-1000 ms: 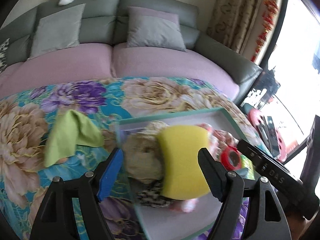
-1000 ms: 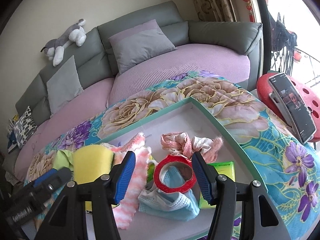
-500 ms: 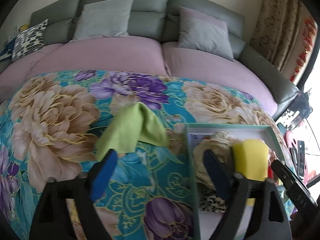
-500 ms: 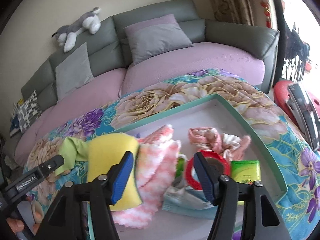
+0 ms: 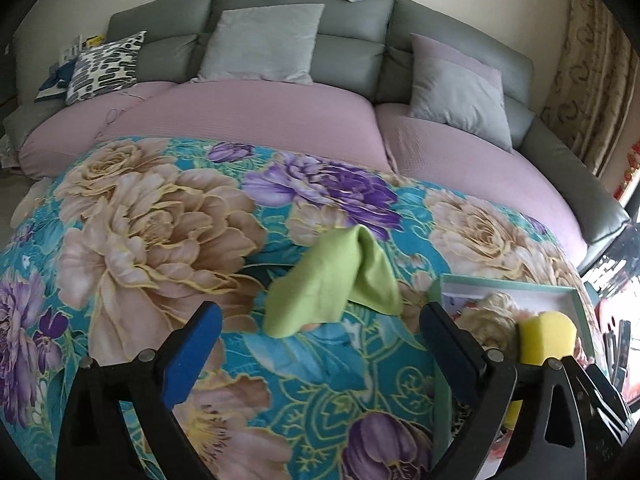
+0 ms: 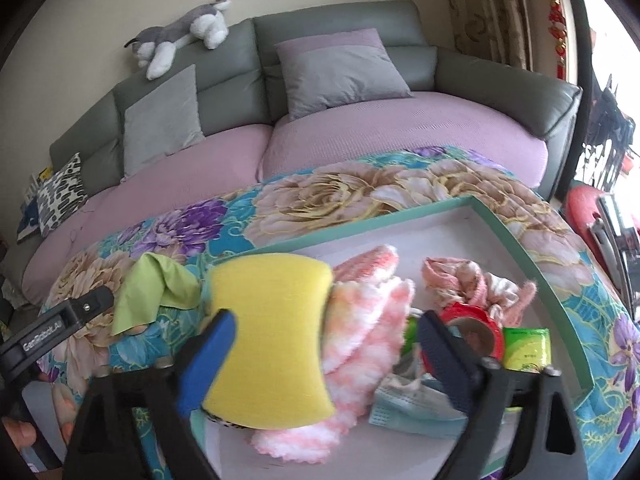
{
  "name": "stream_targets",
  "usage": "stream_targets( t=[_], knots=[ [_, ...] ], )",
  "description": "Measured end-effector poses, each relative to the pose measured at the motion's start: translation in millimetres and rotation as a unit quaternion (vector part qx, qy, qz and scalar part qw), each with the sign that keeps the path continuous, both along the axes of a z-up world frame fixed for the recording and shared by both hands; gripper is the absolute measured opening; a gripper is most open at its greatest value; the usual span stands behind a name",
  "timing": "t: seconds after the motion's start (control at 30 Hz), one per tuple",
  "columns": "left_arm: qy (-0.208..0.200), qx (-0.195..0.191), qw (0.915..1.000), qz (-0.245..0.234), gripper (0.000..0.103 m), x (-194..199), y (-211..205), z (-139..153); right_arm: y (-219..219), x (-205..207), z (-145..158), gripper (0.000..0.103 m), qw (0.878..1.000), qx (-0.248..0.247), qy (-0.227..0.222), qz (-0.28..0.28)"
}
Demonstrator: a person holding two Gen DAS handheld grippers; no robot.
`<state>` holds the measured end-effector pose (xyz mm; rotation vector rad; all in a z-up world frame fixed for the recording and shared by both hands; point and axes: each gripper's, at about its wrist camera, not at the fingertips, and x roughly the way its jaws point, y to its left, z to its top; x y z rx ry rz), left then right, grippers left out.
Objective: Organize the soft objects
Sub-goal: 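Withdraw both open tools from the tray toward the green cloth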
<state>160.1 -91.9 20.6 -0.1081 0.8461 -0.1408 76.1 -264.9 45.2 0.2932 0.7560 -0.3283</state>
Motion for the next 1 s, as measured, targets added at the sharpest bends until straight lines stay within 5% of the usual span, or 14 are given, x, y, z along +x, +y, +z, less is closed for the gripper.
stream_targets(
  t=[0.5,1.0],
  knots=[
    [0.002,0.006,0.9983,0.058,0.099,7,39,1,39,17,1,0.098,0.999,-0.009,-0.006,0.043],
    [0.002,-0.006,0.9981,0.061,0.099,11,62,1,57,31,0,0.099,0.999,-0.014,-0.012,0.049]
  ],
)
